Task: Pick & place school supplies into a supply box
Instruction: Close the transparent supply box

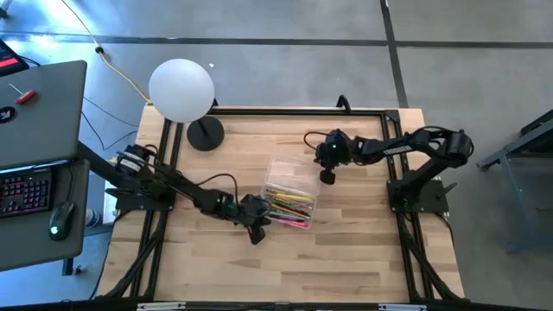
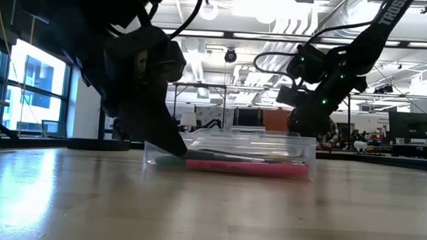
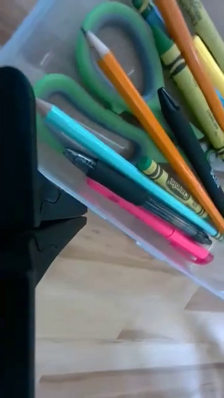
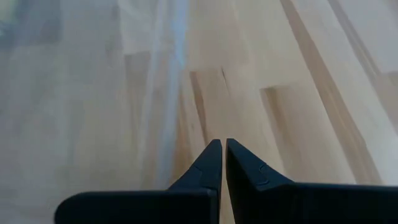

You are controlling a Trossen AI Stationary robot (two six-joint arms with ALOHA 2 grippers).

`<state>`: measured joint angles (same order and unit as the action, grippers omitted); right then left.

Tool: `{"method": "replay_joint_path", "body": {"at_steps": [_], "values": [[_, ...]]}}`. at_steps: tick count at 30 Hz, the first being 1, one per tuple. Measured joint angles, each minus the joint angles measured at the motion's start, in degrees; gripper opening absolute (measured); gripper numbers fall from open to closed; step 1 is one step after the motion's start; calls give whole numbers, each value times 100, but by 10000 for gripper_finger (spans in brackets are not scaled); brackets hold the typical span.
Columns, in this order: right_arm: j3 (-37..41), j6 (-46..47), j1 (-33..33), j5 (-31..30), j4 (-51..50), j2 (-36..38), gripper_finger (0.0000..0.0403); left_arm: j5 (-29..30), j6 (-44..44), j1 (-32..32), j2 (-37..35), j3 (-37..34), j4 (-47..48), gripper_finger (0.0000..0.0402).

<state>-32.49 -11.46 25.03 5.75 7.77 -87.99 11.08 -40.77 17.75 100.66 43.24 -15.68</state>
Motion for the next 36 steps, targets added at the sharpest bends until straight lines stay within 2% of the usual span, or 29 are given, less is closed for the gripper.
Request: {"method": "replay_joint_path", "body": {"at_steps": [5,11,19,24,29,36], "values": [[0,8,-2,439,85,115,0,-47,0,-145,0,0,49,20],[0,62,0,940,59,301,0,-133,0,-223,0,0,91,10],[0,77,-6,1191,-118,732,0,-109,-2,-238,0,0,87,13],[-2,237,-80,1588,-144,948,0,-6,-3,-240,-1,0,28,10],[-2,302,-535,1591,-148,986,0,210,-4,-246,-1,-2,-77,19],[-20,466,-1368,1140,301,1014,0,238,-9,-240,0,-4,-120,10]]}}
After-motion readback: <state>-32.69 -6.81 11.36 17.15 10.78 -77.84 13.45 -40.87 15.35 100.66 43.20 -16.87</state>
